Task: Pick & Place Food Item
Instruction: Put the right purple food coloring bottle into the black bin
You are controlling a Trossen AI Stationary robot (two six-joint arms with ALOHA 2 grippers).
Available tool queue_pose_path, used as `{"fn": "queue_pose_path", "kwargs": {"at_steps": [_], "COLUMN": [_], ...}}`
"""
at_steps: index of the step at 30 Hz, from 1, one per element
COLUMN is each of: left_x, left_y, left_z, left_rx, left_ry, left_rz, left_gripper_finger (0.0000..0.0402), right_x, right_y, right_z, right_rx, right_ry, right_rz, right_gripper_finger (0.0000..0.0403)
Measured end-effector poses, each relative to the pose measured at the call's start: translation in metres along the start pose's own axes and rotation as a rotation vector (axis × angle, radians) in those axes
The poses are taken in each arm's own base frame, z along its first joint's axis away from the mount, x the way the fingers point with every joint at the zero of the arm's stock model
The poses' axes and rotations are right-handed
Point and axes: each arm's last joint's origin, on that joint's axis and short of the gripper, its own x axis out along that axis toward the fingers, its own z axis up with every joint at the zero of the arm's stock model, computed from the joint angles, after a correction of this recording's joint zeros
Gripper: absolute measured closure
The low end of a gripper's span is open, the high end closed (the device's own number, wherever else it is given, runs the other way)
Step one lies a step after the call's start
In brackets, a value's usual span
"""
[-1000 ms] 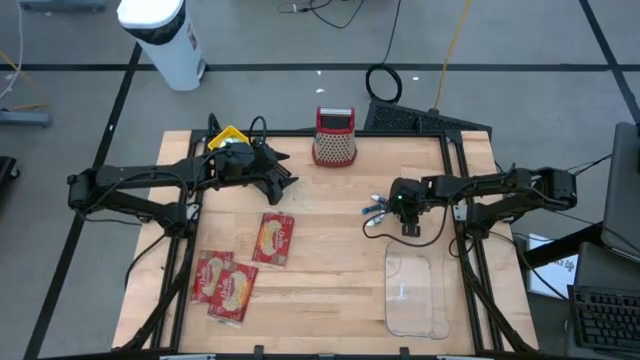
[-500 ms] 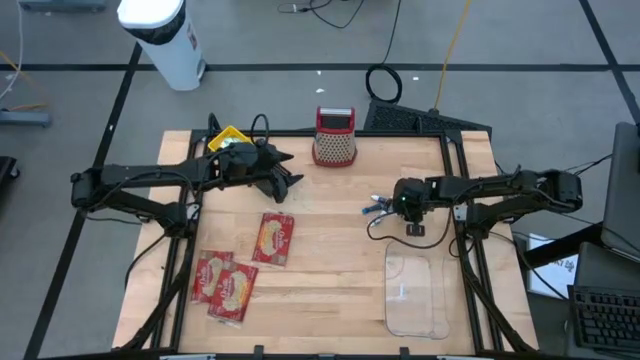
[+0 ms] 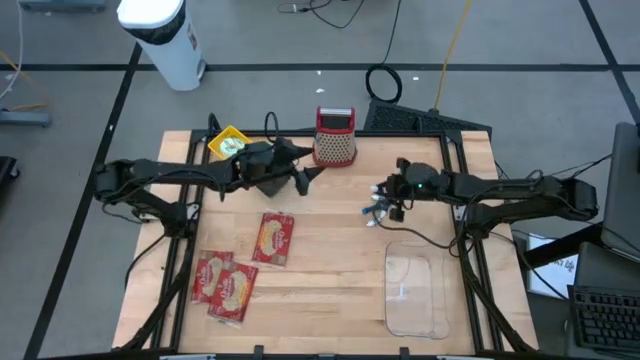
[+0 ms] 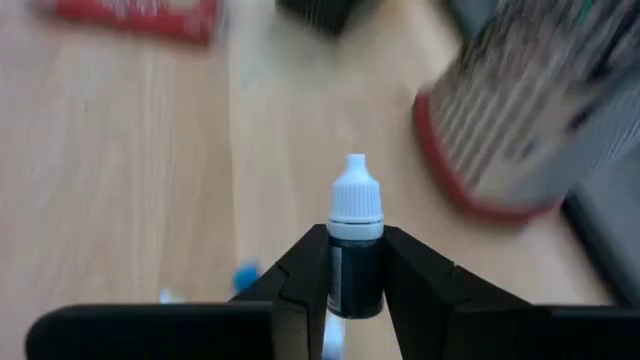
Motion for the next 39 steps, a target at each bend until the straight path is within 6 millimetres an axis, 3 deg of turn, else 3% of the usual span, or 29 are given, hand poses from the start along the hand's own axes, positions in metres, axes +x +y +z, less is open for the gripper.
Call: {"fn": "queue_pose_path", "kwargs": {"at_steps": [4,10,15,20,25,39], "left_x": [0.017,0.042,0.059,0.076,0.089,0.092], "left_y": [-0.002,-0.006,-0.016,-0.034,-0.042,-0.043], "left_z": [-0.011,-0.035,-0.045,-0.040,-0.038,-0.025], "left_rx": [-0.103,-0.278,-0.287,-0.217,-0.147,-0.126], "left_ry": [-0.017,-0.012,0.014,-0.008,0.038,-0.011], "left_rz": [-0.064,-0.188,-0.215,-0.250,-0.178,-0.117], "left_gripper_finger": [0.0062,0.0062,0.0062,0.0062,0.0062,0.0062], "right_x": [-0.001,0.002,0.012,0.020,0.019,0.013], "right_y": [-0.002,0.007,0.020,0.028,0.031,0.037], "right_z": [0.012,0.024,0.028,0.031,0.037,0.047], "right_rx": [-0.073,-0.316,-0.496,-0.602,-0.621,-0.640], "right_ry": [-0.120,-0.224,-0.210,-0.185,-0.193,-0.281], "right_rz": [-0.027,-0.047,-0.165,-0.294,-0.402,-0.437], "right_gripper_finger": [0.0333,0.0334,0.0330,0.0333,0.0330,0.0329]}}
